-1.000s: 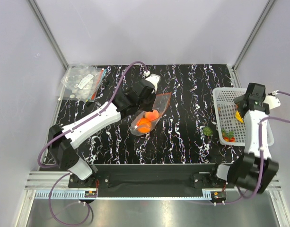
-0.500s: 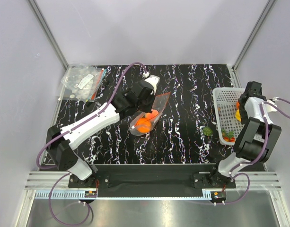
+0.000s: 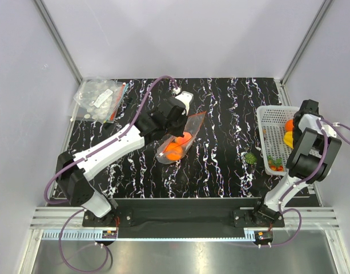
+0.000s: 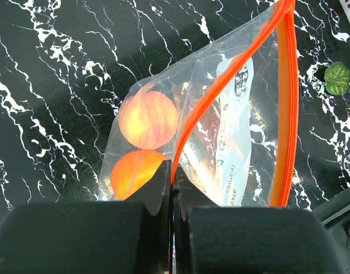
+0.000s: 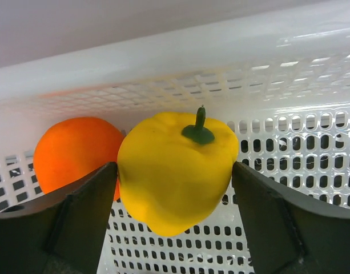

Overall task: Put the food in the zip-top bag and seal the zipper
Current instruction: Pick up the fake vegetable from the bin, then place the fake vegetable in the zipper food storage bag, then pick up the fake fruit from the bin, then place the fake fruit in the zipper food storage bag.

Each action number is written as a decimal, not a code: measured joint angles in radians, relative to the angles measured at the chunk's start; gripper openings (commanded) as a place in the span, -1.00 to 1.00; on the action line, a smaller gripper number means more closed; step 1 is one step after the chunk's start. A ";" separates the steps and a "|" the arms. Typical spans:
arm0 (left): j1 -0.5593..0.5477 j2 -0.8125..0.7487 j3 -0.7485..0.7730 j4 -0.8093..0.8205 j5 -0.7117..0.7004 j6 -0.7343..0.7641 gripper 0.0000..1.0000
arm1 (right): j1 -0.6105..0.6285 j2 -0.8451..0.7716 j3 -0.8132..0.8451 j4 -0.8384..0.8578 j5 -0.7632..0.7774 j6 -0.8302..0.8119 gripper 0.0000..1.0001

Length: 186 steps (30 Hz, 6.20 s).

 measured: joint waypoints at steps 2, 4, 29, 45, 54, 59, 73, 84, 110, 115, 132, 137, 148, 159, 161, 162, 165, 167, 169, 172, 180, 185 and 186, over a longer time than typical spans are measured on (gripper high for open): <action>-0.001 0.000 0.000 0.000 0.001 0.000 -1.00 | -0.001 0.014 0.004 0.003 0.008 0.019 0.51; -0.003 0.000 0.000 0.000 0.002 0.000 -1.00 | -0.001 0.014 0.002 0.008 0.019 0.031 0.32; -0.021 -0.007 0.000 -0.008 0.002 -0.001 -1.00 | 0.004 -0.659 -0.275 0.275 -0.583 -0.444 -0.25; -0.033 -0.008 0.014 -0.042 -0.005 0.000 -1.00 | 0.579 -0.962 -0.282 0.292 -0.988 -0.634 -0.31; -0.045 -0.008 0.019 -0.050 -0.005 -0.006 -1.00 | 0.959 -0.909 -0.285 0.325 -0.909 -0.677 -0.34; -0.049 -0.008 0.023 -0.053 -0.009 -0.012 -1.00 | 1.054 -0.897 -0.312 0.377 -0.752 -0.660 -0.42; -0.050 -0.029 0.023 -0.053 -0.008 -0.019 -1.00 | 1.241 -0.785 -0.353 0.399 -0.308 -0.603 -0.41; -0.051 -0.032 0.023 -0.054 -0.019 -0.018 -1.00 | 1.323 -0.747 -0.324 0.312 -0.239 -0.597 0.80; -0.049 -0.034 0.023 -0.056 -0.024 -0.018 -1.00 | 0.903 -0.659 0.021 -0.113 -0.032 -0.603 0.97; -0.049 -0.034 0.023 -0.056 -0.024 -0.018 -1.00 | 0.562 -0.529 0.021 -0.132 -0.088 -0.632 0.99; -0.049 -0.034 0.029 -0.097 -0.018 -0.018 -1.00 | 0.072 -0.085 0.076 0.079 -0.279 -0.594 1.00; -0.049 -0.034 0.051 -0.119 -0.009 -0.010 -1.00 | 0.050 0.063 0.150 0.115 -0.294 -0.592 0.99; -0.049 -0.034 0.087 -0.156 -0.004 -0.006 -1.00 | 0.033 0.146 0.192 0.170 -0.240 -0.584 1.00; -0.049 -0.031 0.108 -0.173 -0.004 -0.007 -1.00 | 0.026 0.192 0.196 0.190 -0.203 -0.563 0.47; -0.049 -0.031 0.108 -0.173 -0.004 -0.006 -1.00 | 0.026 0.192 0.192 0.193 -0.203 -0.563 0.36; -0.049 -0.031 0.108 -0.173 -0.004 -0.007 -1.00 | 0.026 0.191 0.189 0.198 -0.204 -0.562 0.33; -0.049 -0.031 0.108 -0.173 -0.004 -0.007 -1.00 | 0.026 0.167 0.149 0.237 -0.214 -0.563 0.30; -0.049 -0.031 0.108 -0.173 -0.004 -0.007 -1.00 | 0.026 0.120 0.094 0.254 -0.225 -0.565 0.28; -0.049 -0.031 0.108 -0.173 -0.004 -0.007 -1.00 | 0.025 0.052 0.039 0.252 -0.233 -0.570 0.24; -0.049 -0.031 0.108 -0.172 -0.004 -0.007 -1.00 | 0.021 -0.086 -0.029 0.254 -0.274 -0.579 0.21; -0.049 -0.032 0.107 -0.163 -0.005 -0.006 -1.00 | 0.060 -0.435 -0.064 0.245 -0.452 -0.619 0.22; -0.049 -0.032 0.107 -0.158 -0.005 -0.006 -1.00 | 0.248 -0.644 -0.071 0.198 -0.589 -0.668 0.21; -0.049 -0.032 0.107 -0.158 -0.006 -0.006 -1.00 | 0.291 -0.688 -0.071 0.185 -0.621 -0.679 0.21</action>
